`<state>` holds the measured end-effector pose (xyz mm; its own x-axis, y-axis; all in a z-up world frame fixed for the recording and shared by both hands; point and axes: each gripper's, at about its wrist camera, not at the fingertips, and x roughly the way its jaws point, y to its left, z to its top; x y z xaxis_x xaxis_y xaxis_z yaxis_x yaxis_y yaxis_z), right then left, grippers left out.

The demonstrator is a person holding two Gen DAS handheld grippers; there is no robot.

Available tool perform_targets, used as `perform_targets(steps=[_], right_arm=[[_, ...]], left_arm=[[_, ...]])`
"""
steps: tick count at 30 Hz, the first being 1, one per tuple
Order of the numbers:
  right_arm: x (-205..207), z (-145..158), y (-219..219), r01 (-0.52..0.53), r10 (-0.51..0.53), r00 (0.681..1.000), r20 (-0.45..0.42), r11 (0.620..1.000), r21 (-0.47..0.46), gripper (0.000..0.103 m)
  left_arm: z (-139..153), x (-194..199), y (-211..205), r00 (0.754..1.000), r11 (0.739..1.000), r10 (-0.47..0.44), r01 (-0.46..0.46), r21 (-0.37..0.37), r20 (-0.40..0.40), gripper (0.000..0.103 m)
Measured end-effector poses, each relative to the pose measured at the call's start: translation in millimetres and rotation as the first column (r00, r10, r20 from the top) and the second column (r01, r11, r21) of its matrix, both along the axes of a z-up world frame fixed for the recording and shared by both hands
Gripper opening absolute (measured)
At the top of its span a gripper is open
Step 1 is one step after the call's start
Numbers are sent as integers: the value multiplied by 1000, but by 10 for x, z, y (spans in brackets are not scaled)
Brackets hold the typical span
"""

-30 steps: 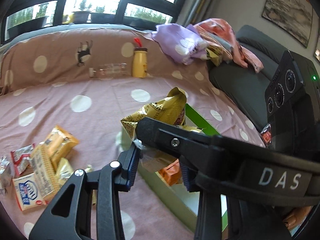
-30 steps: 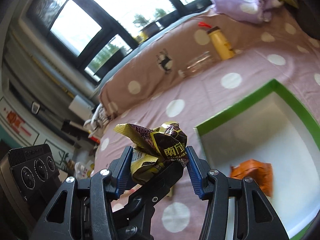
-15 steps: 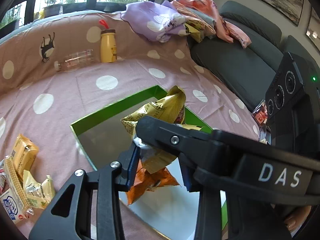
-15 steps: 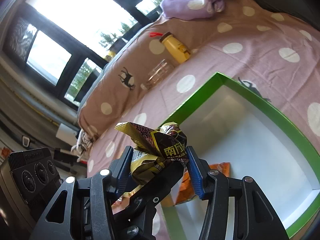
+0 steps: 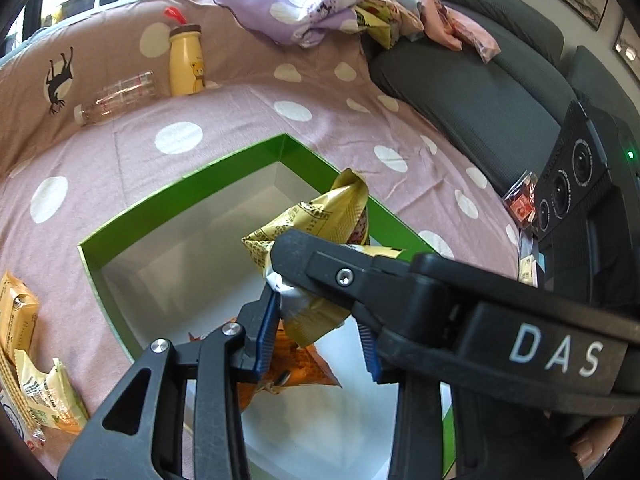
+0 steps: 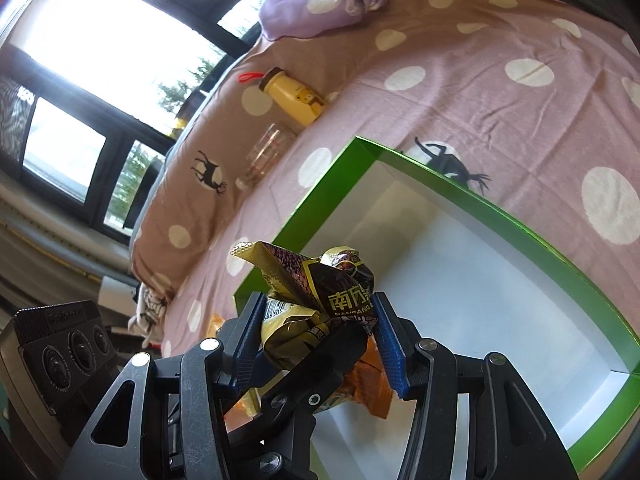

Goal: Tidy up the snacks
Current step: 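Carry the yellow-and-black bag over the green box and lower it, then open the right gripper to drop the bag into the box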

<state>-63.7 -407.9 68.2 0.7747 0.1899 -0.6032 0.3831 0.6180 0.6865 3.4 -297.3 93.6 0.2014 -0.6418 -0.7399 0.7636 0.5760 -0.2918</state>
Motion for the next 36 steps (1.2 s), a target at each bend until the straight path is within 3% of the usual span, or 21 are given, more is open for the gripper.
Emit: perform_targets(steps=[18, 36], right_arm=[[-6, -259, -178, 53, -48, 992, -119, 998, 38, 55], [-19, -339, -235, 100, -88, 985, -152, 993, 70, 55]], left_arm=[[-259, 40, -213, 994, 999, -20, 25, 48, -110, 35], [-330, 63, -296, 990, 995, -11, 24, 92, -138, 36]])
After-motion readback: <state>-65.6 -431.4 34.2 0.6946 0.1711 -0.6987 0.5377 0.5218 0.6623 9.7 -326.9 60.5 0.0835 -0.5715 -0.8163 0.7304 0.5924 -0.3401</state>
